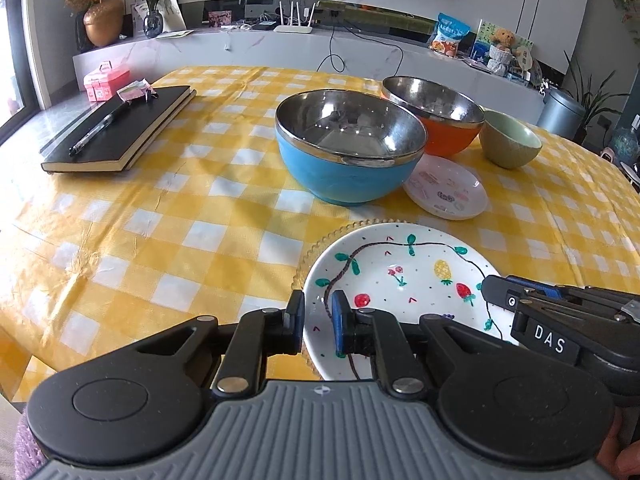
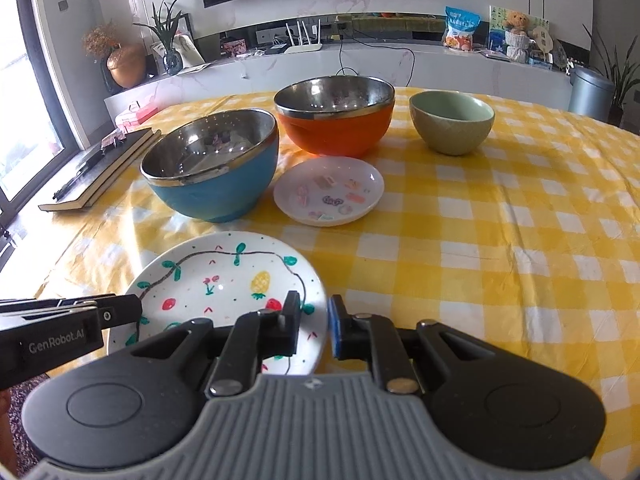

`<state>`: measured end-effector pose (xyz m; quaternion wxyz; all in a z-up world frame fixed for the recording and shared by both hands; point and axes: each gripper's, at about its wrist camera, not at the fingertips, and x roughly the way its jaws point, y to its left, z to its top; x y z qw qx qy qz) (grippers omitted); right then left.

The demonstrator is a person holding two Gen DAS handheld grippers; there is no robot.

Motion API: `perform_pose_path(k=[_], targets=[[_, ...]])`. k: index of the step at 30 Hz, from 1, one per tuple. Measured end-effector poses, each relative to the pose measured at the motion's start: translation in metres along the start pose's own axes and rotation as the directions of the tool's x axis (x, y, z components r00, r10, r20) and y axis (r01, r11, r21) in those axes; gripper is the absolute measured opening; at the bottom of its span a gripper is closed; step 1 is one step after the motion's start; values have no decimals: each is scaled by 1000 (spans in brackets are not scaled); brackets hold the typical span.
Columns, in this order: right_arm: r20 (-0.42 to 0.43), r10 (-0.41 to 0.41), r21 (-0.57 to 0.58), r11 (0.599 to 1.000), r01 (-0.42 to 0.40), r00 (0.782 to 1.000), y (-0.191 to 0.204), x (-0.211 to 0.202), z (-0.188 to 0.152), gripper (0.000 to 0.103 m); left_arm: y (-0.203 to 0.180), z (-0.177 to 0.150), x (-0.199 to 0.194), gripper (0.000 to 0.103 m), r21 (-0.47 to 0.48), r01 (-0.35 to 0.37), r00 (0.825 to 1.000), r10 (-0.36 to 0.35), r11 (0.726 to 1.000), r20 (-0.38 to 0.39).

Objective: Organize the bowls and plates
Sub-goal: 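Set the painted plate on the glass plate and open the left gripper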

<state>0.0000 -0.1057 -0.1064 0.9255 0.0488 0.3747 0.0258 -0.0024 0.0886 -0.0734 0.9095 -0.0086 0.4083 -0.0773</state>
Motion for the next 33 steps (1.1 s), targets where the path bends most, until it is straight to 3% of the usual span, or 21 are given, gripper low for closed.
perform_pose_path(k=[8, 11, 15, 20, 23, 29, 33], targets=[[17, 4, -8, 1000, -4, 1000, -3, 0, 0, 13, 1, 1, -4, 16, 3, 15, 999, -15, 1000, 31], [27, 8, 0, 1000, -8, 1000, -7, -4, 2, 22, 9, 3, -7, 30, -14, 26, 998, -25, 1000, 58], [7, 47, 34, 998, -48, 999, -16, -13, -1, 27, 28, 5, -6, 42, -94, 58, 997, -54, 994, 49], [-51, 108, 110, 989, -102, 993, -22, -22, -13, 29, 46, 2, 0, 42, -222, 158, 987, -157, 962, 23], [-65, 118, 136, 985, -109, 991, -24, -26, -18, 29, 49, 0, 2, 42, -254, 179, 983, -181, 951, 16], [-62, 146, 142, 981, -136, 987, -22, -29, -19, 11, 47, -3, 4, 35, -259, 193, 980, -199, 946, 5], [-61, 137, 119, 985, -129, 989, -16, -27, -18, 8, 46, -2, 4, 33, -252, 183, 982, -190, 950, -2]])
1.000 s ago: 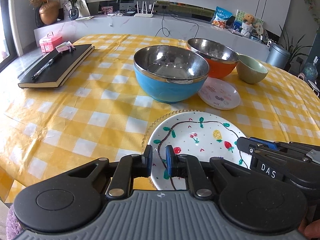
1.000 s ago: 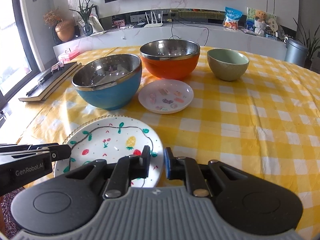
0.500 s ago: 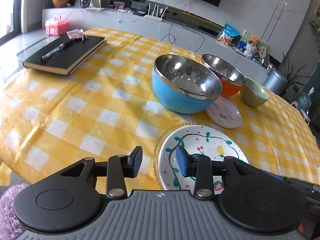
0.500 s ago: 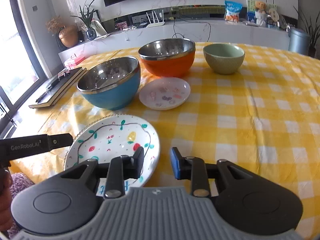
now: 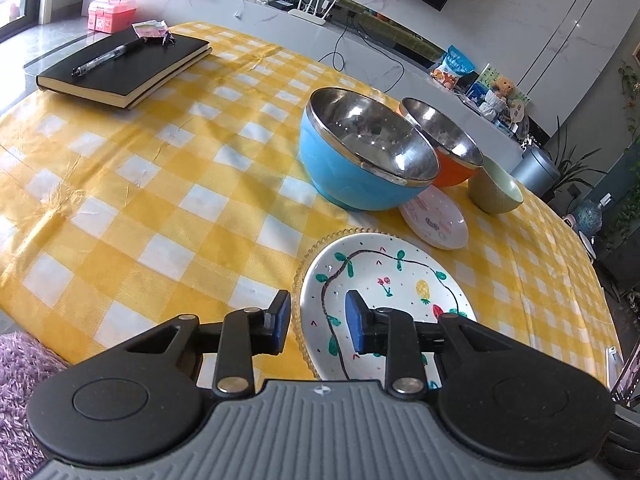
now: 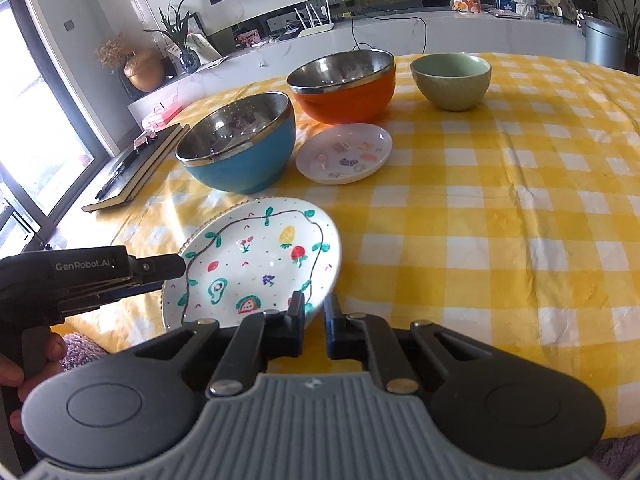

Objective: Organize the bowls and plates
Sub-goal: 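Set the painted plate on the glass plate and open the left gripper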

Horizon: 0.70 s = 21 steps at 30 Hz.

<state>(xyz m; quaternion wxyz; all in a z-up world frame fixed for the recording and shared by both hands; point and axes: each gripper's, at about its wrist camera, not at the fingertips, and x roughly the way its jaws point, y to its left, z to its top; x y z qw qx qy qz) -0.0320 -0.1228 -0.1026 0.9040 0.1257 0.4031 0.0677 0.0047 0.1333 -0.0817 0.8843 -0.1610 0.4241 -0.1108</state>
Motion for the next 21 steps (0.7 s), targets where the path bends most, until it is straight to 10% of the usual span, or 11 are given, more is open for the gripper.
perform_pose_path(k=[21], targets=[[41, -65, 30, 997, 64, 997, -15, 3, 10, 10, -11, 10, -12, 17, 3, -54, 996, 54, 999, 65]])
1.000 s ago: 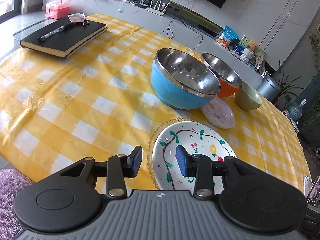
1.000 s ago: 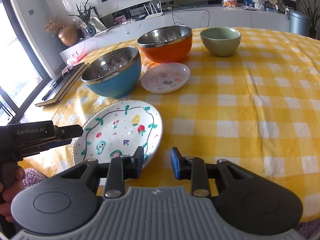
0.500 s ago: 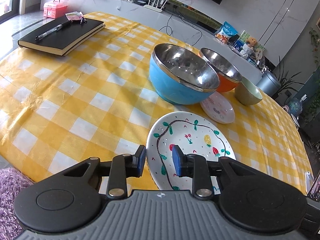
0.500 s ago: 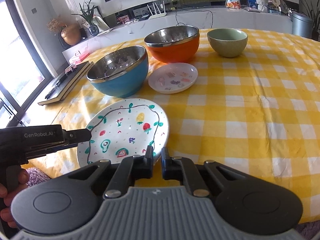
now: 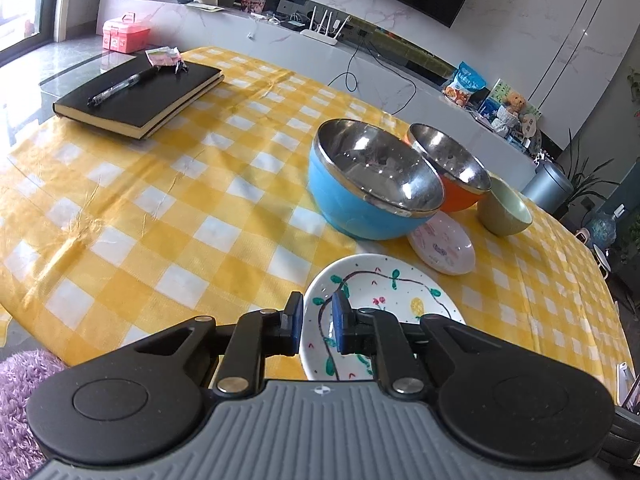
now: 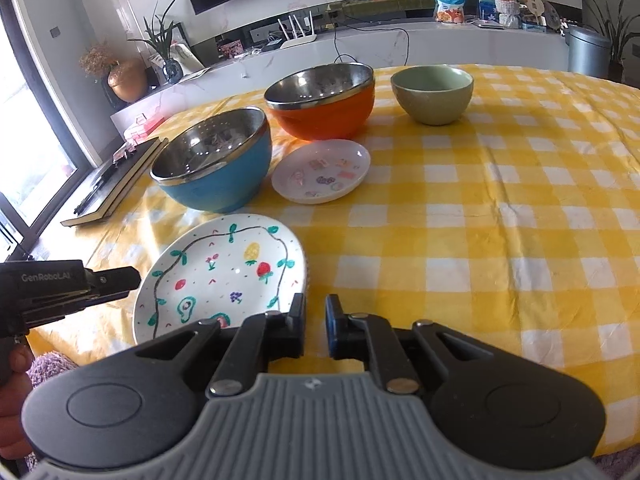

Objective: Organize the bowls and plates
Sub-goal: 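Set the painted plate on the glass plate and open the left gripper, then move the left gripper to the small white sticker plate rim and grasp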

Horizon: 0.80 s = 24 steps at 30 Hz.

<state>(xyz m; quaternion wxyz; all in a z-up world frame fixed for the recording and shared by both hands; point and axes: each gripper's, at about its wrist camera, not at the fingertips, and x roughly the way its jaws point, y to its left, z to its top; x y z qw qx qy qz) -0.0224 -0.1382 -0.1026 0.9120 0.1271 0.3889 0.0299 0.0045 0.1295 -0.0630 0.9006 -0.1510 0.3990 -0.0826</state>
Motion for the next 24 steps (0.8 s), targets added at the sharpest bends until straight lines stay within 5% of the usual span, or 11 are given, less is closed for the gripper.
perform_pose_path(k=[13, 24], targets=[[60, -54, 38, 998, 52, 997, -23, -2, 23, 23, -63, 13, 29, 25, 78, 46, 999, -44, 996, -25], [84, -47, 63, 997, 41, 995, -29, 16, 48, 26, -83, 28, 60, 29, 41, 62, 997, -60, 997, -56]])
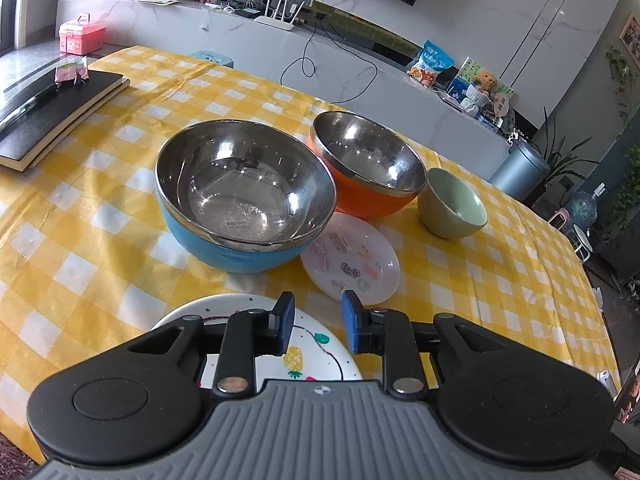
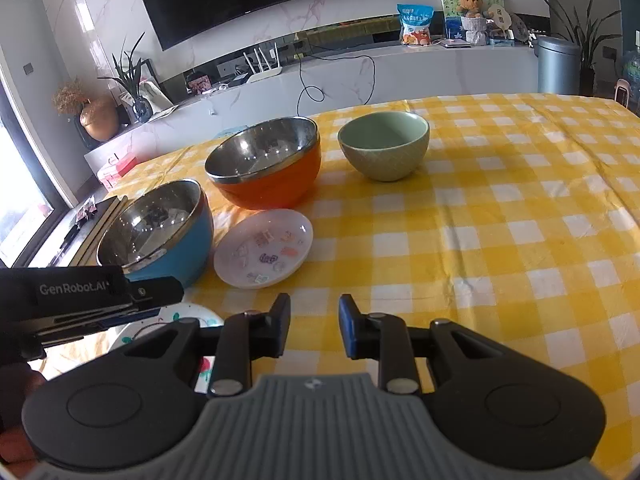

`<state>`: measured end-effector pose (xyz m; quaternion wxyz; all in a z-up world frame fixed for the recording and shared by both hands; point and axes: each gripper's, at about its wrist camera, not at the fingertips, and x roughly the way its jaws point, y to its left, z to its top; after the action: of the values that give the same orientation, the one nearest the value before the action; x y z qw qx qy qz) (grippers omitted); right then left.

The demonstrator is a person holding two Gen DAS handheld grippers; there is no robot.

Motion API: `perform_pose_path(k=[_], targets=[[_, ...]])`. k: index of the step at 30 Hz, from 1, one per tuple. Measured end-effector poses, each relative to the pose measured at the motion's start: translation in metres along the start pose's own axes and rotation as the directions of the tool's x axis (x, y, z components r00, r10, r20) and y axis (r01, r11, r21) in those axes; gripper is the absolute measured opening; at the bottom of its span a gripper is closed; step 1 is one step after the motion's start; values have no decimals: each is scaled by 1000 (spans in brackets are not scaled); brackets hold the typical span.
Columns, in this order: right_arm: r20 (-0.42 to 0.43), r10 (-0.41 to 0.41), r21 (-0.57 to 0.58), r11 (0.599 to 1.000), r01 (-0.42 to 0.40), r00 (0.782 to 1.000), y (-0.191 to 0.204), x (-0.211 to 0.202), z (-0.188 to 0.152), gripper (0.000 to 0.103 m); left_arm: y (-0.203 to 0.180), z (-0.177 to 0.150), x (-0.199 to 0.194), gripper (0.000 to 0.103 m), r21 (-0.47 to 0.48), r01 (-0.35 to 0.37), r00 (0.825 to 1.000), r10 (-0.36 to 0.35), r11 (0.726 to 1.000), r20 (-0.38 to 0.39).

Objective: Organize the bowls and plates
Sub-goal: 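Move the left gripper to the small white sticker plate rim and grasp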

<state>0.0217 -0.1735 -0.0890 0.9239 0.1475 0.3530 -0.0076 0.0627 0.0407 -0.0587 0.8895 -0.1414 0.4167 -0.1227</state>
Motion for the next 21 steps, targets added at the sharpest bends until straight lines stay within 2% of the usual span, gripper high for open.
perform_pose_path(k=[4, 17, 21], targets=[[3, 8, 11, 1000, -8, 1000, 1, 10, 7, 29, -1, 4, 9, 29, -19, -2, 1000, 2, 1000, -4], [-7, 41, 61, 997, -40, 999, -4, 45, 24, 29, 3, 9, 42, 29, -77, -11, 1000, 10, 997, -13], [-15, 42, 56, 998, -41, 999, 0, 58, 29, 25, 3, 10, 52, 28, -89, -19, 1000, 17, 996, -25]])
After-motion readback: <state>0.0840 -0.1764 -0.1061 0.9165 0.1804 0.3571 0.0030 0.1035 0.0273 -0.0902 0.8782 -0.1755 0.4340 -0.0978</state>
